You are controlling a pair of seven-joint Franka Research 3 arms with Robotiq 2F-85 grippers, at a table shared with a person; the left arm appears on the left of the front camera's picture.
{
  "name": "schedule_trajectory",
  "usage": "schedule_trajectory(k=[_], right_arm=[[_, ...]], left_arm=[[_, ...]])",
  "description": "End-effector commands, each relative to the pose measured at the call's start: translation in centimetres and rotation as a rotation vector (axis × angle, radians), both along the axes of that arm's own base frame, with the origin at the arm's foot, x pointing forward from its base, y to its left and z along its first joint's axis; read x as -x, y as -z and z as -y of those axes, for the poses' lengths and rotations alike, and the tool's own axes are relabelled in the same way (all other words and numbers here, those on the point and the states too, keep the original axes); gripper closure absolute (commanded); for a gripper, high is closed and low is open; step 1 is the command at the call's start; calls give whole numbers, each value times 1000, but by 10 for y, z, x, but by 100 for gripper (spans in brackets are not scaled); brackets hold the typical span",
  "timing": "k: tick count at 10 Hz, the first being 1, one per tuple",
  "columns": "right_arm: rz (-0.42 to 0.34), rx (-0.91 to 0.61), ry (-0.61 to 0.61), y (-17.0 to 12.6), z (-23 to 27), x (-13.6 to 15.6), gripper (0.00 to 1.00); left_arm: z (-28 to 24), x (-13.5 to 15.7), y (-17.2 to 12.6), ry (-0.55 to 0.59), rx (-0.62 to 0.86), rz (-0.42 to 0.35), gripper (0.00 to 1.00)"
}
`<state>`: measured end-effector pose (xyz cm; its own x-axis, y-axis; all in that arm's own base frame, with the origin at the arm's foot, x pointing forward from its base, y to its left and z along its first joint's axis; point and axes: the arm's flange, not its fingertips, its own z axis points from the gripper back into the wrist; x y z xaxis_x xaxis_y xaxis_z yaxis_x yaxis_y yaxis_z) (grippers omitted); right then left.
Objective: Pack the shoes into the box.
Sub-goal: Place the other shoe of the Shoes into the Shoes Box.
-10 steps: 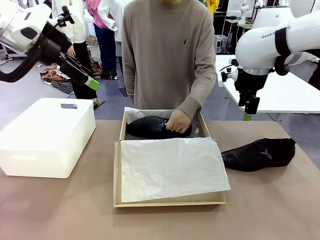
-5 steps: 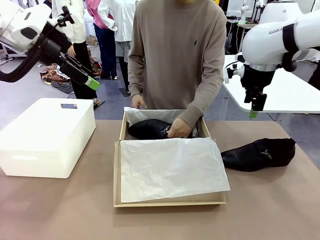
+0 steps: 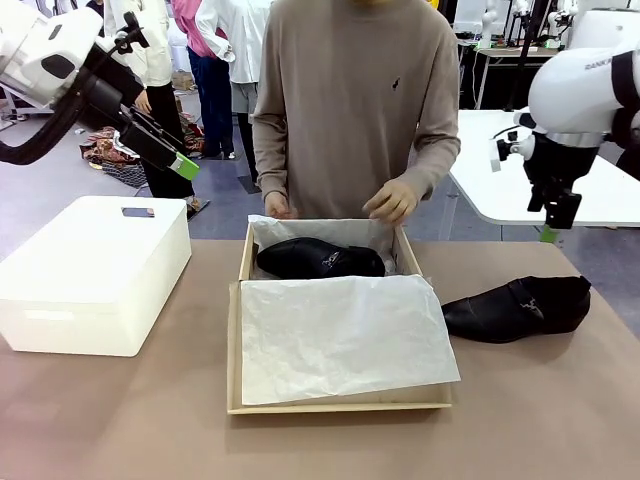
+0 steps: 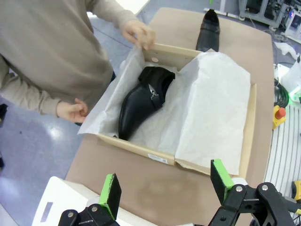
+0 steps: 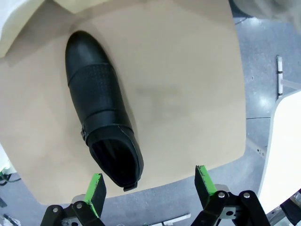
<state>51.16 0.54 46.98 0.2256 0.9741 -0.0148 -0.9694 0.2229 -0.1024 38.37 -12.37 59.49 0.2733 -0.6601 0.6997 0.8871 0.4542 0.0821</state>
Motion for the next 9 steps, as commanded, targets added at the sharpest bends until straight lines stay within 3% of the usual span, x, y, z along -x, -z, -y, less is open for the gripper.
schedule_trajectory(k=[1,5,9], right_arm=[[16,-17,-34,11,14,10,0],[8,-10,-52,31,28,12,0],[-19,-3,-18,28,22,10,0]], left_arm=[[-1,-1,1,12,19,-3,0],[-1,-1,1,12,19,-3,0],[-1,-1,1,12,19,-3,0]])
